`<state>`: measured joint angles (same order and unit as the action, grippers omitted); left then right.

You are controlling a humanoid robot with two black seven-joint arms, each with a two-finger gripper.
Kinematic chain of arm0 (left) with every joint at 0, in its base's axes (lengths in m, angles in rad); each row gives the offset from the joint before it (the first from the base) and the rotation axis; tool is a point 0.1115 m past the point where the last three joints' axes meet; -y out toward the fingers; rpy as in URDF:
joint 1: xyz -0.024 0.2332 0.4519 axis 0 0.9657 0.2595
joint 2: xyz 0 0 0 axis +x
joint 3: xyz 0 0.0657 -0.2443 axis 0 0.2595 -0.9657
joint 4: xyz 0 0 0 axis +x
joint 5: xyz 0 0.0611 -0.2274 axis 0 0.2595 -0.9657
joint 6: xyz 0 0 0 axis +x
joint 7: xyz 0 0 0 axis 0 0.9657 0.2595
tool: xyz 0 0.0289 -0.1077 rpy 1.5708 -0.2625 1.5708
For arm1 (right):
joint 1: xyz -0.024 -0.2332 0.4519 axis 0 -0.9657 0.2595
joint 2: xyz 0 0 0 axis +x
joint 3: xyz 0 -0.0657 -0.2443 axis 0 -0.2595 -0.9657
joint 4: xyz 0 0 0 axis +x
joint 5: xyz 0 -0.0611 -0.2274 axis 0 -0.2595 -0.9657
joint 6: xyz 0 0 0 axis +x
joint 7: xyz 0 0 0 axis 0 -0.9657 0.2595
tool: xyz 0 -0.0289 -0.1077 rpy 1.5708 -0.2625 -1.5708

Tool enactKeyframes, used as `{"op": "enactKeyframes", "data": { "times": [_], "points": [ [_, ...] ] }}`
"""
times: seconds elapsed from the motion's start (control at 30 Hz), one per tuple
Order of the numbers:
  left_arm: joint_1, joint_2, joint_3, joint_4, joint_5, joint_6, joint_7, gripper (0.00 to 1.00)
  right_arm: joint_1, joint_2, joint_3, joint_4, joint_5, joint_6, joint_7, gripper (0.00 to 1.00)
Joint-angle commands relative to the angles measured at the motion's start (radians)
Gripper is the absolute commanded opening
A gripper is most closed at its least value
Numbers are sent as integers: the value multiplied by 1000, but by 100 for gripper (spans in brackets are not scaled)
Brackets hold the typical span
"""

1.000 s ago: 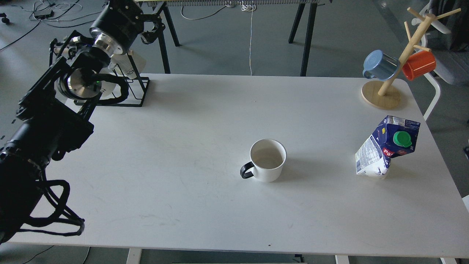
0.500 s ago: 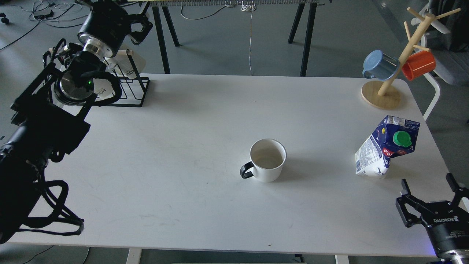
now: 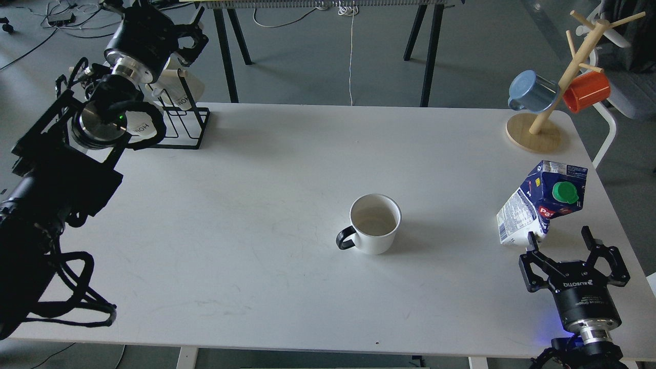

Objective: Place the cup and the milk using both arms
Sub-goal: 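Bring the right gripper up to grasp the milk carton, then slide the milk carton with the right gripper next to the mug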

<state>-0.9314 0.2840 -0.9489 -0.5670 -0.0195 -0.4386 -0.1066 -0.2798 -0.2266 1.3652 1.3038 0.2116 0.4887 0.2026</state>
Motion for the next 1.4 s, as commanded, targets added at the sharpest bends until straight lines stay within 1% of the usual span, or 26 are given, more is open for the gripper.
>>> {"op": "enactKeyframes", "data": {
  "times": [0.0,0.1,0.17,0.2,0.23,0.37,0.4,0.47,0.53,0.63,0.8,0.87,0.97,1.13,1.37],
  "points": [
    [-1,1,2,3,1,0,1,100,40,21,0,-18,0,0,0,82],
    [-1,1,2,3,1,1,1,100,66,42,0,-38,0,0,0,80],
    [-1,1,4,3,1,4,1,100,80,44,0,-47,0,0,-3,74],
    [-1,1,4,3,1,6,1,100,82,44,0,-49,0,0,-6,70],
    [-1,1,4,3,1,7,-1,100,83,44,0,-54,-1,0,-8,63],
    [-4,0,7,4,1,11,-1,100,91,33,-43,-60,-1,0,-11,32],
    [-6,0,9,4,3,11,1,100,97,33,-60,-60,-1,0,-9,27],
    [-13,0,10,4,3,11,1,100,99,35,-74,-60,-1,0,-8,21],
    [-18,-2,13,16,1,11,-1,100,97,38,-77,-57,0,0,-2,12],
    [-23,-3,15,21,3,11,1,100,80,49,-80,-22,6,0,3,7],
    [-24,0,15,22,3,12,1,100,34,70,-93,84,6,0,-2,7],
    [-24,-2,16,22,4,14,1,100,27,82,-139,113,6,0,-2,7],
    [-24,-6,16,35,6,14,1,100,25,96,-202,124,5,0,0,7],
    [-38,-11,16,50,6,14,1,100,28,165,-311,124,-5,0,1,7],
    [-35,-2,16,49,7,14,1,100,37,194,-331,111,-34,0,1,8]
  ]
}}
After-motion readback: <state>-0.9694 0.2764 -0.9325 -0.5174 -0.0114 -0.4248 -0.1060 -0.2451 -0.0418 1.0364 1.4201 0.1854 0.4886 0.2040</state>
